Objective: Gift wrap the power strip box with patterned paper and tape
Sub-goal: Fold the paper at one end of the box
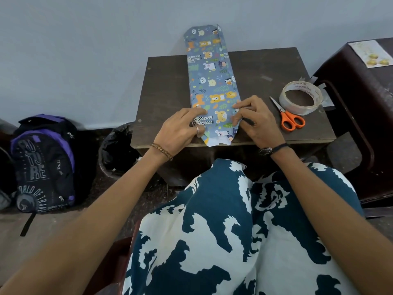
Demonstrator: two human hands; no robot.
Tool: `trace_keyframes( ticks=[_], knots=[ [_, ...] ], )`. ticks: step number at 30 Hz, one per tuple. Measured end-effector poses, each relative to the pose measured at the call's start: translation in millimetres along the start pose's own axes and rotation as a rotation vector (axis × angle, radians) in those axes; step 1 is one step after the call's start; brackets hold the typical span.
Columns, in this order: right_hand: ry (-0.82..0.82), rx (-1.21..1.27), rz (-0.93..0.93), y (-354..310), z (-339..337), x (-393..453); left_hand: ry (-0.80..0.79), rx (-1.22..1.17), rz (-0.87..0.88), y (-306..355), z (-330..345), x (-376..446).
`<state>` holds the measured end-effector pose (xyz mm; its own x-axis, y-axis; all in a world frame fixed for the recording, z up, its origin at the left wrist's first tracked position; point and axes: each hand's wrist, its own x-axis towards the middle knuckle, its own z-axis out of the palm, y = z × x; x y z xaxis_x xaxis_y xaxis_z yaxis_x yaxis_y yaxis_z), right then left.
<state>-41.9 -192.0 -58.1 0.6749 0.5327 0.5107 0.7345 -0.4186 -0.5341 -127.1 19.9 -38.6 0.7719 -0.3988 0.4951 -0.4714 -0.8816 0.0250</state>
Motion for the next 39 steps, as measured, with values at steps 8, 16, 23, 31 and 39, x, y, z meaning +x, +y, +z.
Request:
trace_keyframes(
  ticks=[8, 16, 23, 31, 39],
  knots=[
    [-0.096, 0.023, 0.007, -1, -9, -8, 0.008, -0.030, -0.100, 5, 2, -3],
    [-0.019, -0.029, 0.060, -8, -1, -3, 0.005, -0.054, -0.246, 15, 11, -1],
    [0.094, -0.048, 0.040, -5, 3, 2, 0.003, 0.050, -0.220, 13, 12, 6],
    [0.184, -0.170, -0.088, -5, 8, 7, 0.011, 0.044, -0.197, 5, 15, 1],
    [0.182, -0.194, -0.088, -5, 7, 7, -0.072, 0.077, -0.056, 4, 9, -10]
  ],
)
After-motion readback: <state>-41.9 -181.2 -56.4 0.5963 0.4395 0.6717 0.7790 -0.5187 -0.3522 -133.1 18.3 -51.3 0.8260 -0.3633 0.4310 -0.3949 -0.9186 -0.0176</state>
